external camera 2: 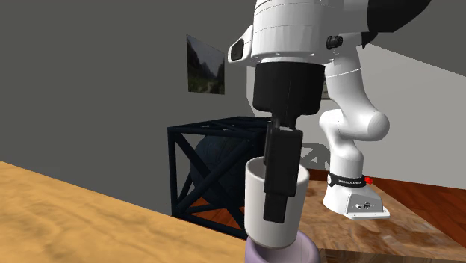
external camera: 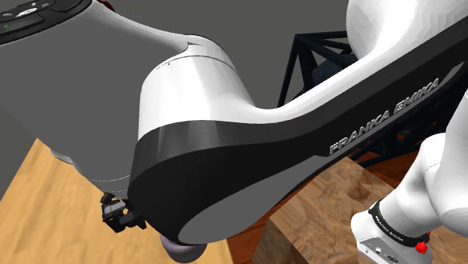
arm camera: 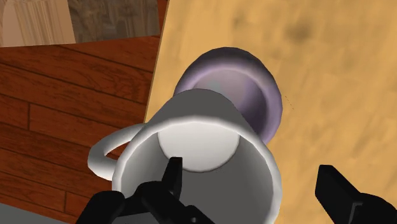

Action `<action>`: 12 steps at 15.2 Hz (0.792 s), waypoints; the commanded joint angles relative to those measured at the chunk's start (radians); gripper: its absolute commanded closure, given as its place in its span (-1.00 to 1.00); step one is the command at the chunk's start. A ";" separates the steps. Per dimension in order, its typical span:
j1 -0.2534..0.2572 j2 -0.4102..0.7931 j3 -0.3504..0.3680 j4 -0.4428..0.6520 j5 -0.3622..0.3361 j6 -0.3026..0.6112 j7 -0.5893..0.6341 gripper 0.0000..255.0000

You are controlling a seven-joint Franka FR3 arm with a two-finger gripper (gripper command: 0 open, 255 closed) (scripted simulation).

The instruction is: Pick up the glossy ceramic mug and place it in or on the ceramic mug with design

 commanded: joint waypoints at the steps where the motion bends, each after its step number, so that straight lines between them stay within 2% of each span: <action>1: 0.000 0.000 0.000 0.000 0.000 0.000 0.000 -1.00; 5: 0.011 -0.017 0.011 0.107 0.019 -0.119 -0.015 -1.00; 12: 0.011 -0.017 0.011 0.107 0.019 -0.119 -0.015 -1.00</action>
